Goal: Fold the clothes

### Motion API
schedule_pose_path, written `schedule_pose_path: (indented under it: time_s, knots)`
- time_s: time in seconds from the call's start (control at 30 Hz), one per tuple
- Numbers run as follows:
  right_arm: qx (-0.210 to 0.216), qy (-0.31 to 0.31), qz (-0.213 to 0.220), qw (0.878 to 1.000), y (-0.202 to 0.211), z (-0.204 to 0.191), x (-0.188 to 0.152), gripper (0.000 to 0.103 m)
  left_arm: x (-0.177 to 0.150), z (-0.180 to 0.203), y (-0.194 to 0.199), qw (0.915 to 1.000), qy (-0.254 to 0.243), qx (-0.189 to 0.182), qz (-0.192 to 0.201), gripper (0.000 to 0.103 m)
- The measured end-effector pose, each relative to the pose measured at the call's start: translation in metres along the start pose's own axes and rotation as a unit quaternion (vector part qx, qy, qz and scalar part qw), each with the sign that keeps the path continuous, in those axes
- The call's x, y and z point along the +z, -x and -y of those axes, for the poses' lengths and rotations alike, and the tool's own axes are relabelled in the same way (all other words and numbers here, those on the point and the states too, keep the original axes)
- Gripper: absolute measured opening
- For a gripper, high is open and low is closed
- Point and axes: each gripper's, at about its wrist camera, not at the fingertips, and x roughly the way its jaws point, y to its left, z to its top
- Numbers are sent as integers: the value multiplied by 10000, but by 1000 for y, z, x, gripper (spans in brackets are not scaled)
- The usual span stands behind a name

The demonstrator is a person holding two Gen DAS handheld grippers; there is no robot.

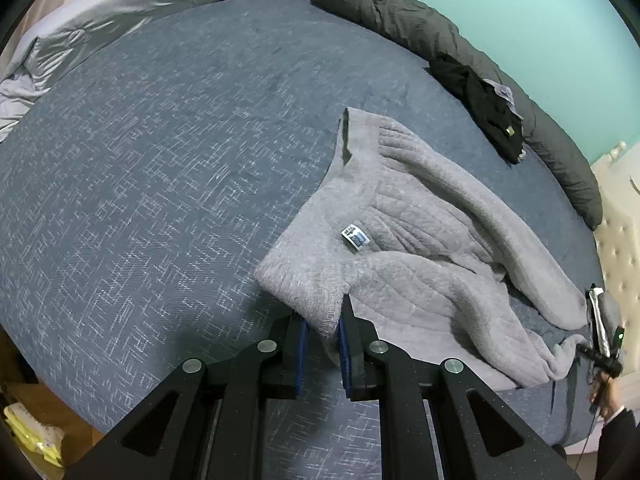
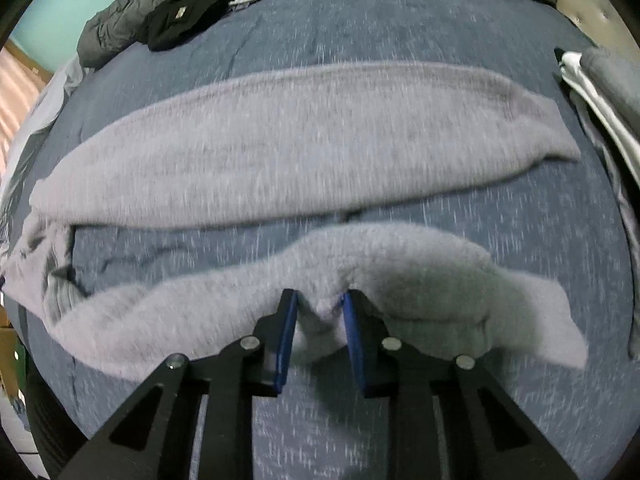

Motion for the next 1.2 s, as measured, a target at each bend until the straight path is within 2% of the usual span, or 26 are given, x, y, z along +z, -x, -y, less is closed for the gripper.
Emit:
schedule_pose_path:
  time_s: [0.07, 0.23, 0.4, 0.53, 0.63, 0.77, 0.83, 1.03, 1.2]
  knots:
    - [-8, 63, -15, 10000, 1, 1, 8, 24, 1, 0, -3, 10000, 2, 13, -14, 14]
    - [-222, 167, -391, 9988, -31, -1, 13, 24, 1, 2, -4, 10000, -25, 39, -37, 14]
    - [-119, -208, -184, 9995, -43, 4, 30, 24, 1, 4, -2, 9999, -111, 92, -39, 14]
    - [-139, -193, -182, 9995, -51, -2, 44, 24, 1, 6, -3, 9998, -140, 139, -59, 14]
    - [49, -126, -12, 9999, -37, -3, 45, 24, 1, 7, -2, 9997, -183, 144, -43, 14]
    - [134, 73, 379, 9992, 5, 7, 29, 24, 0, 7, -2, 9997, -183, 122, -48, 14]
    - [191, 233, 501, 9983, 30, 16, 15, 28, 0, 8, -3, 9998, -178, 104, -45, 14]
    - [224, 533, -42, 9983, 34, 22, -37, 28, 1, 9, -4, 9999, -101, 90, -25, 14]
    - [341, 561, -179, 9977, 12, 10, -44, 28, -2, 13, -4, 9998, -150, 120, -39, 14]
